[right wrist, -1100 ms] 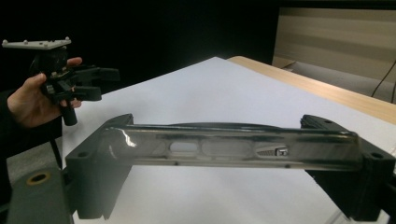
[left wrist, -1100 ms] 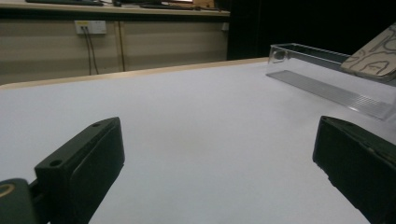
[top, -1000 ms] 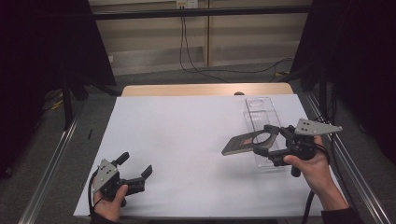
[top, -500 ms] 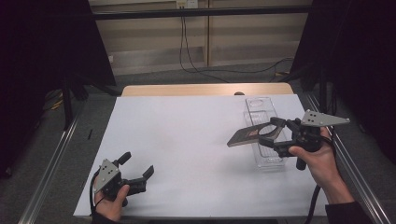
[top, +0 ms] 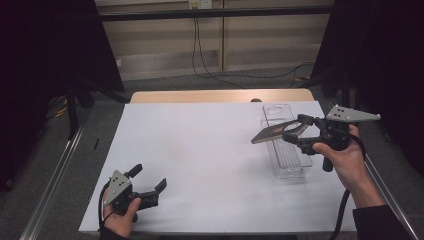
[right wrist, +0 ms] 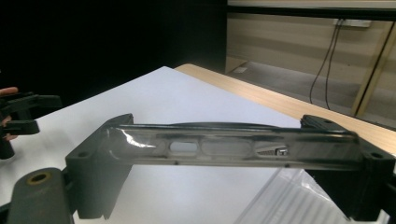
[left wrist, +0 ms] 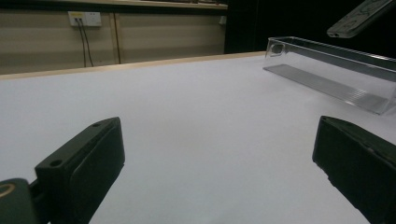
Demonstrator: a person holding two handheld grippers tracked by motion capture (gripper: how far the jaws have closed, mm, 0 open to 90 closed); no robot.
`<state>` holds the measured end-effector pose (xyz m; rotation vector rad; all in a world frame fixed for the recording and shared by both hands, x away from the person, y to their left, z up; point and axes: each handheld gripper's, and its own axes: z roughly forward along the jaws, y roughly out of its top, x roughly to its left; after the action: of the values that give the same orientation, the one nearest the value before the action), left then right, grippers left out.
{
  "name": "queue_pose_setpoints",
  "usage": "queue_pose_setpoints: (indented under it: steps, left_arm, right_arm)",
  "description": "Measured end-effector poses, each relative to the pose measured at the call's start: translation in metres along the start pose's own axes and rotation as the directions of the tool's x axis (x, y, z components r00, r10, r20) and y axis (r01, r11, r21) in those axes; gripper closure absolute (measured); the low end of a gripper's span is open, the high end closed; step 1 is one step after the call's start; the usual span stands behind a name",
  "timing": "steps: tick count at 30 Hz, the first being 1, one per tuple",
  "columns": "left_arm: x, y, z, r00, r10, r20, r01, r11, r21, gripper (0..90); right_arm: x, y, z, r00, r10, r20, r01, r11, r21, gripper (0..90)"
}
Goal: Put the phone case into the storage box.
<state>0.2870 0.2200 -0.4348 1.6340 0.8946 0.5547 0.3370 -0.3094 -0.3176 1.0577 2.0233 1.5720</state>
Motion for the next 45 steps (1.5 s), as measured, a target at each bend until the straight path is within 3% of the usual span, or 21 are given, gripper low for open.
queue_pose_setpoints:
  steps: [8,23,33,45]
  left_arm:
    - [0.001,0.000,-0.001,0.9998,0.005,-0.021,-0.005,1.0000,0.001,2.3]
    - [0.000,0.001,0.000,0.9998,0.007,-0.017,-0.007,1.0000,0.003,2.3]
    - [0.000,0.001,0.001,0.9997,0.023,-0.013,-0.023,0.9997,0.010,2.3]
    - [-0.002,0.002,0.000,0.9996,0.022,-0.019,-0.022,0.9997,0.000,2.3]
  right_arm:
    - [-0.009,0.010,-0.005,0.9980,0.008,0.062,-0.008,1.000,-0.001,11.9]
    - [-0.024,0.023,-0.002,0.9888,0.018,0.148,-0.021,1.000,0.020,11.9]
    - [-0.033,0.027,0.003,0.9755,0.017,0.219,-0.027,0.999,0.043,12.0]
    - [-0.049,0.033,0.014,0.9527,0.027,0.303,-0.055,0.995,0.084,11.9]
